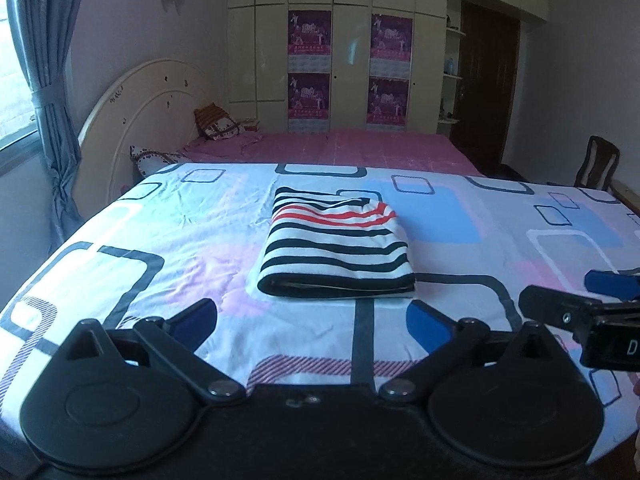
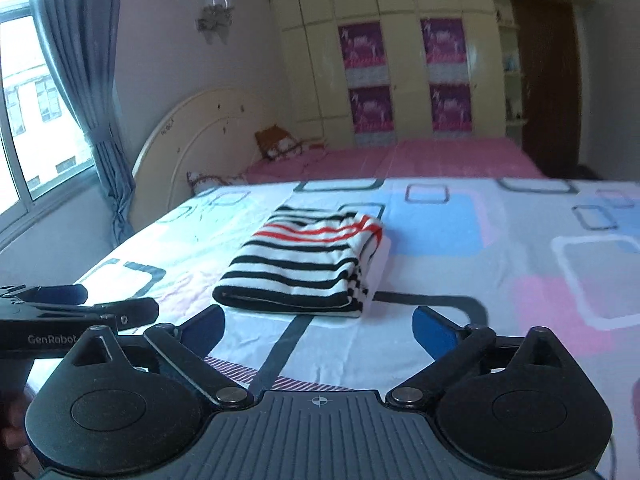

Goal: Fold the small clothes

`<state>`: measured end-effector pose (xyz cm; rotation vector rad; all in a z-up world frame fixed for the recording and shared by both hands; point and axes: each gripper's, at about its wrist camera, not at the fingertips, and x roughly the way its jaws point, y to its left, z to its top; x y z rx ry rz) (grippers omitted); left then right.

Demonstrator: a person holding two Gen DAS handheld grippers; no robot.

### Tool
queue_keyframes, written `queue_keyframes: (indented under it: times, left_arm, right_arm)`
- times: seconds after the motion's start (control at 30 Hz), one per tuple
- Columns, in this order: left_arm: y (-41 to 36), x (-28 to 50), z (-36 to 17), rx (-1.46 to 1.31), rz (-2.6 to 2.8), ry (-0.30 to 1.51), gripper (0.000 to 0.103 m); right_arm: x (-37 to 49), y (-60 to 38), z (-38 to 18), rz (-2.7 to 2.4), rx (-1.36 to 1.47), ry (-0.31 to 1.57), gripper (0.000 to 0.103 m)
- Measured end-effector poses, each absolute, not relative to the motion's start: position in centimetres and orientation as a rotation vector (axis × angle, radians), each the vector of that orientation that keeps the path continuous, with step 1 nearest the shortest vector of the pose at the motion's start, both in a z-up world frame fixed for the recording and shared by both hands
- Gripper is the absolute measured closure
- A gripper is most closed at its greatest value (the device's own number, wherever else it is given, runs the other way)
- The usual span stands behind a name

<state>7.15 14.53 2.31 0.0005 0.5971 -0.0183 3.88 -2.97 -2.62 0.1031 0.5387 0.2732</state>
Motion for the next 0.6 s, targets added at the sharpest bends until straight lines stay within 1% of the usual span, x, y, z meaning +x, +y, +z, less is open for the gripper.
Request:
queue_keyframes:
  times: [0.2,0.6]
  left_arm:
    - [14.5,4.9,3.4,-0.016,0.017,0.567,0.000]
    - [14.5,3.3,4.5,-0.021,0.054,0.524,0.000]
  right_arm:
    - [1.3,-2.9,-1.6,0.227,0.086,0.477,0.000]
    - [0.2,-3.6,-1.5,0.224,0.095,0.460,0.000]
